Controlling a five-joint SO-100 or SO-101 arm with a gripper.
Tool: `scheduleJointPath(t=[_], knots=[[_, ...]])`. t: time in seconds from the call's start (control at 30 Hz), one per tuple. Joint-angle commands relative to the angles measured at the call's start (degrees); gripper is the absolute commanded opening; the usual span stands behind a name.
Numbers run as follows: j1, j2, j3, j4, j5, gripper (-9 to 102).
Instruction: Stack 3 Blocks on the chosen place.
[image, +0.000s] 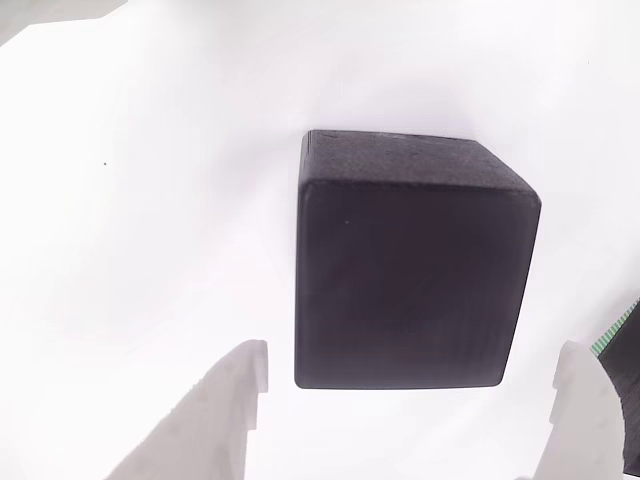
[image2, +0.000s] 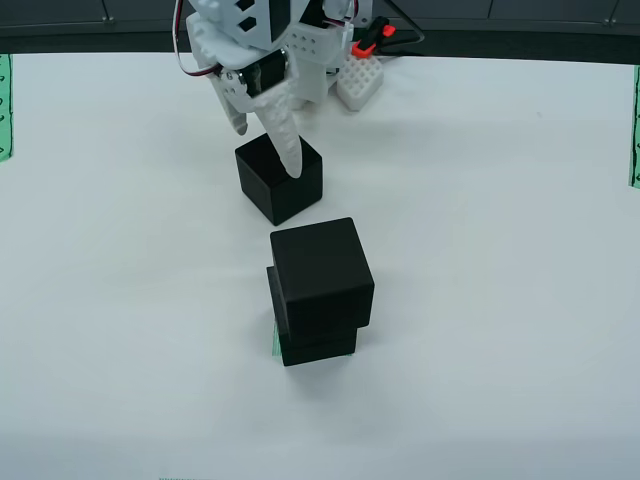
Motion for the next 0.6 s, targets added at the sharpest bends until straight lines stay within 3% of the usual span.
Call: scheduleJointPath(t=[0.0, 0.57], knots=[[0.18, 1.14, 0.62, 0.18, -0.70, 35], [-6.24, -11.34, -0.79, -0.70, -0.53, 34]])
